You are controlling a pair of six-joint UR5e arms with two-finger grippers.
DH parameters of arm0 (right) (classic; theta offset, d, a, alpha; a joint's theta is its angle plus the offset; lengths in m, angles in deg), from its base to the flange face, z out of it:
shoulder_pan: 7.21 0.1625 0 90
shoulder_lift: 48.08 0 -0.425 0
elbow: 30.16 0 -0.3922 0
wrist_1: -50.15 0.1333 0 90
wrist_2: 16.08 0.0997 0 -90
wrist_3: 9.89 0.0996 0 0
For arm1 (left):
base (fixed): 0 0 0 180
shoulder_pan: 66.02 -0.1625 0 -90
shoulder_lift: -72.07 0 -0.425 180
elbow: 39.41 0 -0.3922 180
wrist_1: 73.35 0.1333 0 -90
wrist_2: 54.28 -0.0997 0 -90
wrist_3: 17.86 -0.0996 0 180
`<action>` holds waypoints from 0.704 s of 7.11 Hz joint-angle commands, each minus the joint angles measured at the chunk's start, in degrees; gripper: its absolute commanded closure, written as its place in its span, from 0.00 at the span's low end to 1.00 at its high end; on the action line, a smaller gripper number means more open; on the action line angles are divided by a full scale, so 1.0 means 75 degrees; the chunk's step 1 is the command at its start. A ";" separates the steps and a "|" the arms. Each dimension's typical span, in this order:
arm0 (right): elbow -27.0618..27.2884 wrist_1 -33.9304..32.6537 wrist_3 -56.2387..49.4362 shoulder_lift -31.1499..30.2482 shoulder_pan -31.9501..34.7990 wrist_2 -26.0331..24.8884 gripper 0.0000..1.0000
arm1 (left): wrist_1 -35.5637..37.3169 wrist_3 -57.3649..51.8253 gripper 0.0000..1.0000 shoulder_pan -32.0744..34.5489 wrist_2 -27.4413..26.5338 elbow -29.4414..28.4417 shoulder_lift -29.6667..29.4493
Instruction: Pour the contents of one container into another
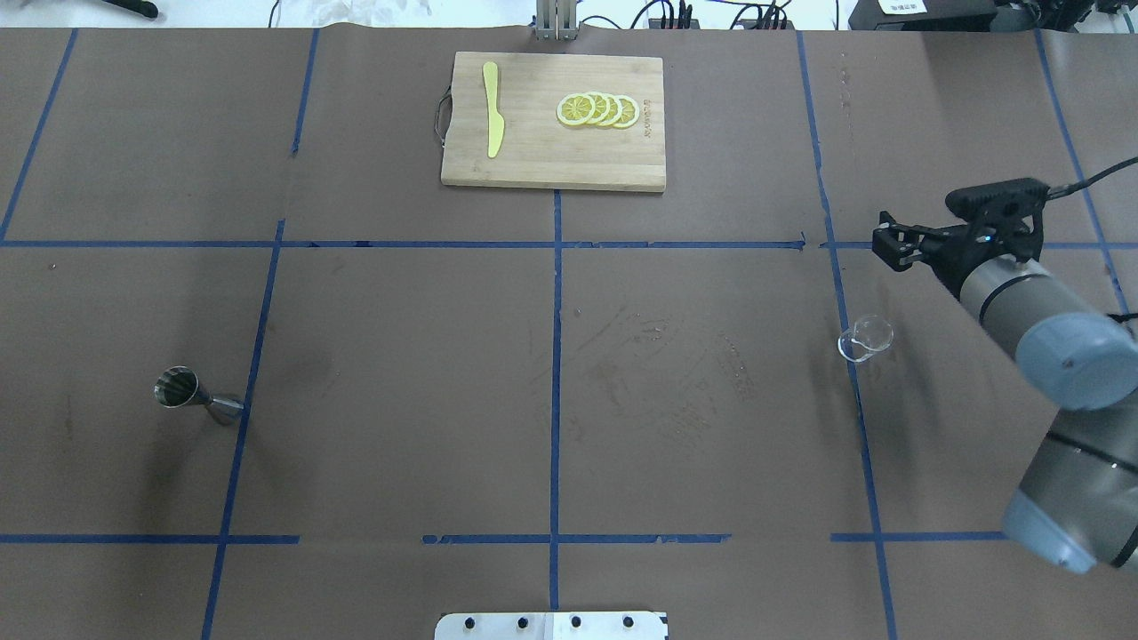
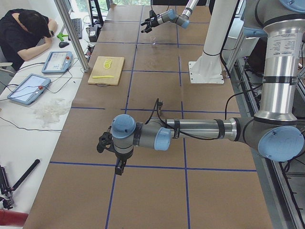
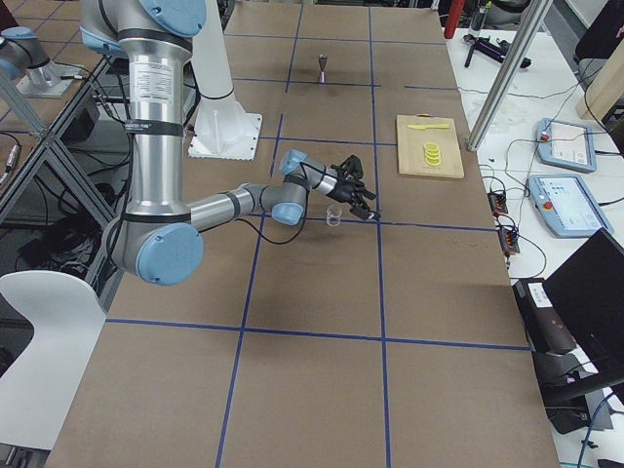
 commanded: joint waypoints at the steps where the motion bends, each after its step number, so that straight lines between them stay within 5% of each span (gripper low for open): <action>1: -0.0029 -0.1469 -0.2290 0.0080 0.2426 0.3651 0.00 | -0.0018 0.0000 0.00 -0.0011 0.0000 0.0000 -0.0004; 3: -0.0018 -0.3085 -0.5109 0.0034 0.4078 0.5935 0.00 | -0.0018 0.0000 0.00 0.0001 0.0000 0.0000 0.0008; 5: 0.0005 -0.4633 -0.6655 -0.0281 0.5381 0.7382 0.00 | -0.0030 -0.0012 0.00 0.0001 0.0000 -0.0059 0.0031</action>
